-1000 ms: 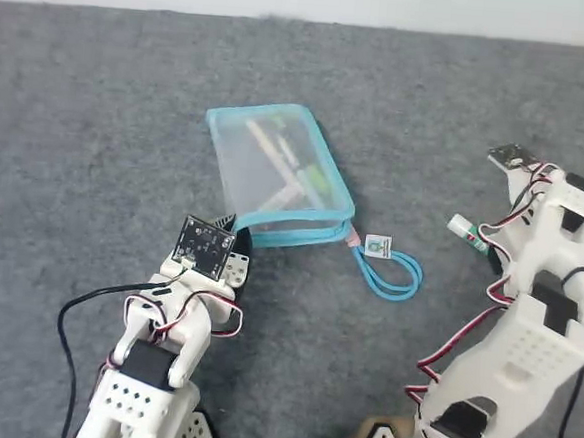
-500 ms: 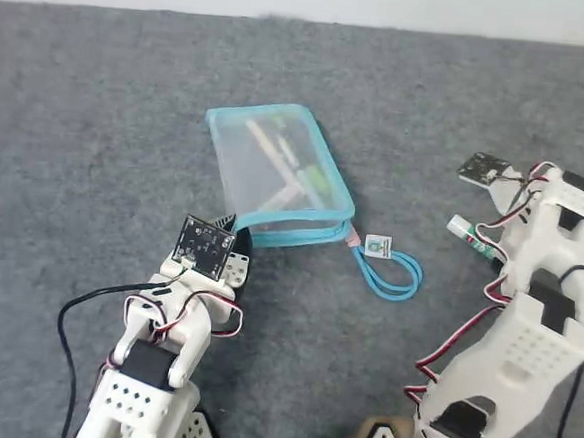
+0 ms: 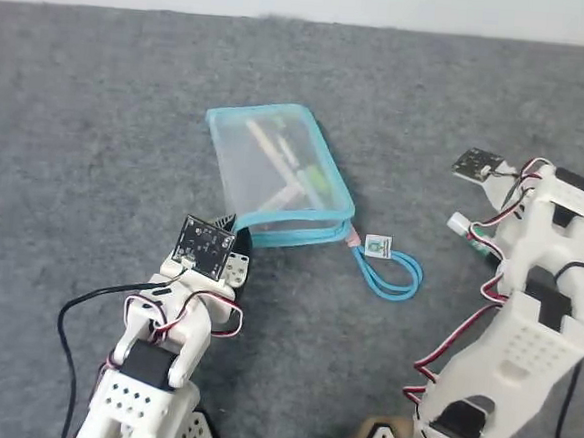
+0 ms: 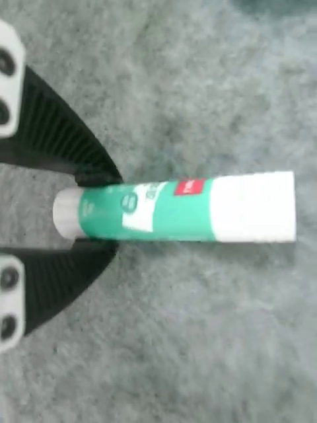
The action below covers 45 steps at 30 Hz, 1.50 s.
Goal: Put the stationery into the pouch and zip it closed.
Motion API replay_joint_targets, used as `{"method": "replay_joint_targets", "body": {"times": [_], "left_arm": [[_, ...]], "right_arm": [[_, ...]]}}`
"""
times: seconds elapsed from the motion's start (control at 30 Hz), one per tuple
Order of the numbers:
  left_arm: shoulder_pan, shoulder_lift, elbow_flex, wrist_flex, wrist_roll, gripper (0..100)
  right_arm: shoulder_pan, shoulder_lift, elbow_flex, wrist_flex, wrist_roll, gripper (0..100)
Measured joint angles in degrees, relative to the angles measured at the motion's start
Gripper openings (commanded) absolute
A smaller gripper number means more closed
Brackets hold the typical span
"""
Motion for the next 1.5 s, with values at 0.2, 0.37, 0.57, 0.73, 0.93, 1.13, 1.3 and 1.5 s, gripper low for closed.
{"method": "replay_joint_targets", "body": {"times": [0.2, 0.37, 0.57, 0.73, 0.93, 1.13, 1.3, 1.5], "left_arm": [[0.0, 0.0, 0.0, 0.0, 0.0, 1], [0.0, 0.0, 0.0, 0.0, 0.0, 1], [0.0, 0.0, 0.0, 0.0, 0.0, 1], [0.0, 0.0, 0.0, 0.0, 0.0, 1], [0.0, 0.0, 0.0, 0.0, 0.0, 1], [0.0, 0.0, 0.0, 0.0, 0.0, 1], [0.4, 0.0, 0.0, 0.0, 0.0, 1], [0.4, 0.0, 0.0, 0.0, 0.0, 1]], "right_arm": [[1.2, 0.1, -0.7, 0.8, -8.1, 0.7], [1.9, -2.3, -6.4, 11.6, -14.4, 0.7], [-1.8, -15.9, -8.9, 23.6, -22.9, 0.7], [-12.4, -31.7, -1.8, 25.8, -29.5, 0.7], [-35.3, -51.3, 15.7, 26.0, -36.4, 0.6], [-52.2, -55.6, 23.1, 25.0, -41.3, 0.6], [-53.3, -48.2, 21.5, 24.2, -43.8, 0.6], [-53.3, -33.8, 12.4, 24.8, -46.9, 0.6]]}}
